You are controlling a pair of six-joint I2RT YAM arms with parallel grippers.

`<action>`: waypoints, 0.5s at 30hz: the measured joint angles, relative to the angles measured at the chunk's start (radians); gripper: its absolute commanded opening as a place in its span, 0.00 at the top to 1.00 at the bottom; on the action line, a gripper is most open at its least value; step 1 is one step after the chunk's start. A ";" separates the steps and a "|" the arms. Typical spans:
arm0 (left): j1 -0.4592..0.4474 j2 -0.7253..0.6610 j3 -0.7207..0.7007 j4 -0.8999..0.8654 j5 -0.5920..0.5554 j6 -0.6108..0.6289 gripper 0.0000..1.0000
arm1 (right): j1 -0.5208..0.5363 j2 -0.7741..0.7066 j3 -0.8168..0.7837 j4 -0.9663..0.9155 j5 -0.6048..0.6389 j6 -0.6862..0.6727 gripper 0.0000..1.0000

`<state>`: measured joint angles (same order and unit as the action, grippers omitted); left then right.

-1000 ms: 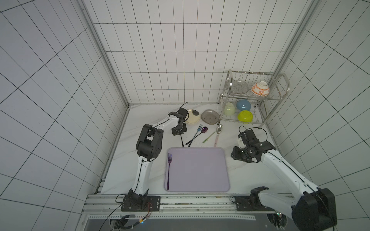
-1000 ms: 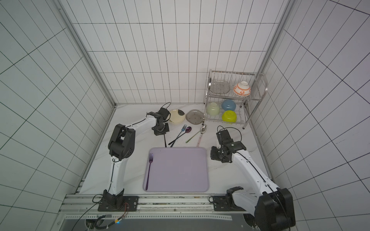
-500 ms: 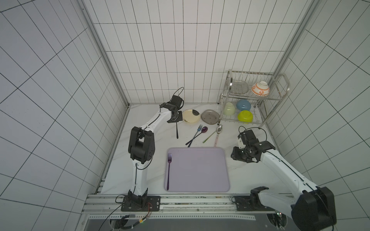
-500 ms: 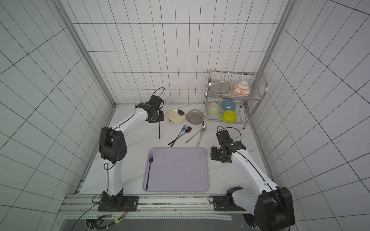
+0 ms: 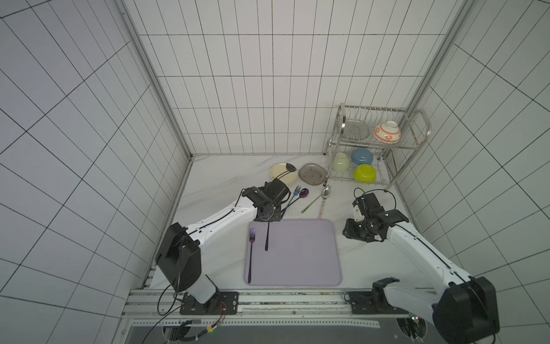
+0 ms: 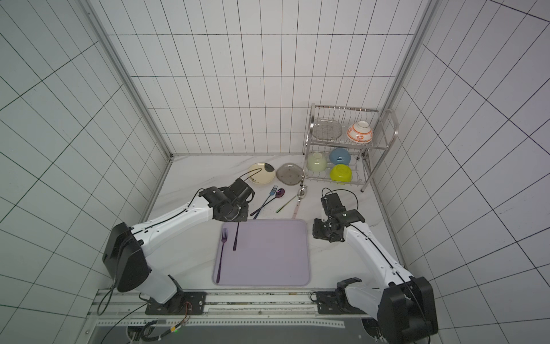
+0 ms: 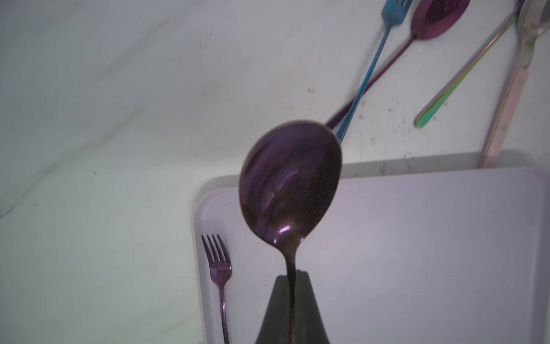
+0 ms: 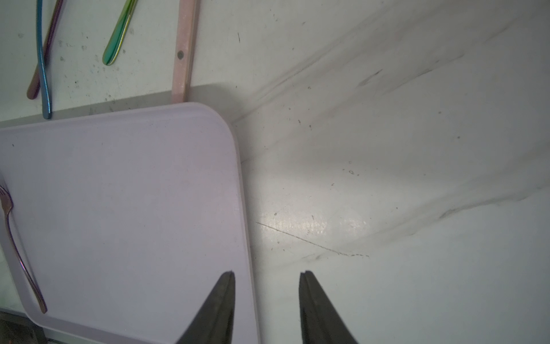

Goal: Set the spoon and fork side by side
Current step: Pick up the spoon from the center of the board, then place the spoon on the tray.

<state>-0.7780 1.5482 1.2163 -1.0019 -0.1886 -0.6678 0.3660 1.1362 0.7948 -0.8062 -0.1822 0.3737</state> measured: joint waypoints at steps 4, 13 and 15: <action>-0.066 -0.056 -0.170 0.008 -0.004 -0.091 1.00 | 0.000 -0.002 0.000 -0.001 -0.017 -0.002 0.61; -0.113 -0.060 -0.274 0.077 -0.056 -0.190 1.00 | 0.000 -0.002 0.000 -0.006 -0.039 -0.004 0.61; -0.113 -0.055 -0.283 0.101 -0.066 -0.196 1.00 | 0.000 -0.002 0.000 -0.006 -0.039 -0.005 0.61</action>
<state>-0.8906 1.4937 0.9333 -0.9005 -0.2546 -0.8642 0.3660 1.1347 0.7948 -0.8127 -0.2214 0.3691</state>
